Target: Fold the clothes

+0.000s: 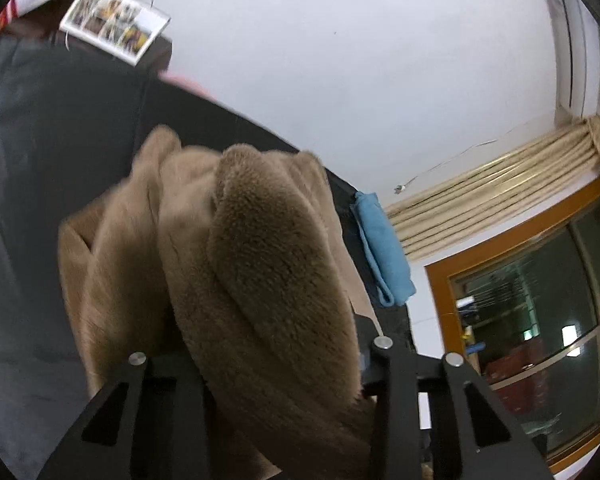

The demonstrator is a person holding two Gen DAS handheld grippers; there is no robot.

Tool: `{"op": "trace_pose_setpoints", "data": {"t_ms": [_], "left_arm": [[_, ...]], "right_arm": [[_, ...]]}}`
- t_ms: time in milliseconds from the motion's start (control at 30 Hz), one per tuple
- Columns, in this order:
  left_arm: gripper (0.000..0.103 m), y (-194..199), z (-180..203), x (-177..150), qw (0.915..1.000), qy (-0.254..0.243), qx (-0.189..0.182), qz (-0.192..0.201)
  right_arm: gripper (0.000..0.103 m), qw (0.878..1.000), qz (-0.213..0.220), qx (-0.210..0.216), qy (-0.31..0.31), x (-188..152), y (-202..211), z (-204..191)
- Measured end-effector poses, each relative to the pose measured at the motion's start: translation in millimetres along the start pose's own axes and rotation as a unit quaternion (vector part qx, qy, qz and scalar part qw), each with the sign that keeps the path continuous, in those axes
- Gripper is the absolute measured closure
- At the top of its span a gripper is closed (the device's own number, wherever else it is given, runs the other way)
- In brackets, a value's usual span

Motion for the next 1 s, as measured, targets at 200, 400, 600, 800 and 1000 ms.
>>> {"op": "trace_pose_setpoints", "data": {"t_ms": [200,400,600,800,1000], "left_arm": [[0.064,24.9,-19.1,7.1,0.9990,-0.015,0.038,0.018],[0.061,24.9,-75.7,-15.4,0.9979,0.014,0.061,0.018],[0.049,31.1,-82.6,-27.2,0.9972,-0.003,0.070,0.026],[0.020,46.1,-71.3,-33.9,0.9896,-0.010,0.138,0.039],[0.019,74.0,-24.9,-50.9,0.9806,-0.059,0.171,0.076]], "right_arm": [[0.075,1.000,-0.004,0.014,0.028,7.9,-11.8,-27.9],[0.072,0.995,-0.063,0.045,0.062,-15.1,-35.1,-56.1],[0.035,0.989,-0.068,0.103,0.078,-26.0,-17.2,-60.5],[0.031,0.993,-0.047,0.105,0.032,-32.6,29.8,-8.2],[0.026,0.997,-0.065,0.024,-0.036,-57.3,48.2,79.5]]}}
Point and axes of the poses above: each gripper's, at about its wrist camera, not at the fingertips, and y roughly against the way its jaws point, z to its right, x to its top, the point moved 5 cm from there along -y, roughly the way its jaws point, and after that the axes turned 14 degrees about -x, right-handed, at the moved point
